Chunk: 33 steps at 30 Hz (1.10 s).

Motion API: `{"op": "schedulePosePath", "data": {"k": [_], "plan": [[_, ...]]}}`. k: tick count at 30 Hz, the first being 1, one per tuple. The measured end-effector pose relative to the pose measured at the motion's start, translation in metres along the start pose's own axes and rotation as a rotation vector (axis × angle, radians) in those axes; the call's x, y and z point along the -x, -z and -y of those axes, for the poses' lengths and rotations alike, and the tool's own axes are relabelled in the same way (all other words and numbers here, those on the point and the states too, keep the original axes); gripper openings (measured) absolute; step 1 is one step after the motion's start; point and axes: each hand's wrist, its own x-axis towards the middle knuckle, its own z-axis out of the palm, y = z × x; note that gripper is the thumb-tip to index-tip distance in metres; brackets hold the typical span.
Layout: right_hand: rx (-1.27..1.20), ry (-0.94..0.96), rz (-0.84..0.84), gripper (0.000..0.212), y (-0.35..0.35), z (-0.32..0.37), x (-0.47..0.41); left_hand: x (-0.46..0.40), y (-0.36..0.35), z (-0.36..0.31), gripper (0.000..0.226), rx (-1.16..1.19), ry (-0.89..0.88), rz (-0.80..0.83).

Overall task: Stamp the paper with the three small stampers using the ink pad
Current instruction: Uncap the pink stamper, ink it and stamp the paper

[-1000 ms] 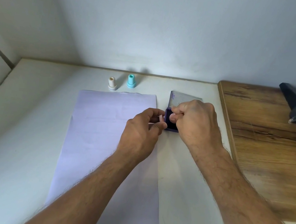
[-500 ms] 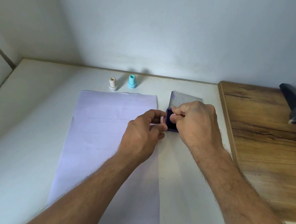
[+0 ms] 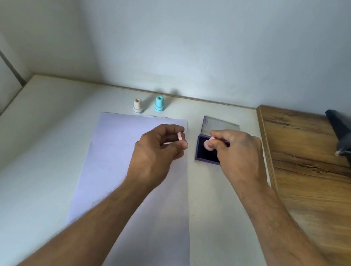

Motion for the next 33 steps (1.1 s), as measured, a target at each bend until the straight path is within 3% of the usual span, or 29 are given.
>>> {"op": "schedulePosePath", "data": {"k": [3, 6, 9, 14, 20, 25, 33], "plan": [[-0.031, 0.020, -0.045, 0.019, 0.000, 0.005, 0.003, 0.001, 0.016, -0.007, 0.022, 0.001, -0.022, -0.049], [-0.224, -0.029, -0.078, 0.011, -0.007, 0.022, 0.009, 0.004, 0.035, -0.014, 0.021, -0.059, -0.062, -0.110], [-0.489, -0.122, -0.002, 0.017, -0.024, 0.049, 0.016, 0.006, 0.057, -0.019, 0.020, -0.082, -0.082, -0.169], [-0.643, -0.142, 0.128, 0.016, -0.056, 0.086, 0.025, 0.001, 0.109, -0.015, 0.024, -0.218, -0.068, -0.307], [-0.697, -0.174, 0.187, 0.014, -0.082, 0.112, 0.030, -0.012, 0.162, 0.008, 0.021, -0.362, -0.020, -0.395], [-0.715, -0.204, 0.181, 0.016, -0.102, 0.125, 0.031, -0.018, 0.166, 0.017, 0.017, -0.695, -0.003, -0.476], [-0.679, -0.247, 0.158, 0.018, -0.129, 0.128, 0.027, -0.018, 0.176, 0.016, 0.026, -0.813, 0.070, -0.465]]}}
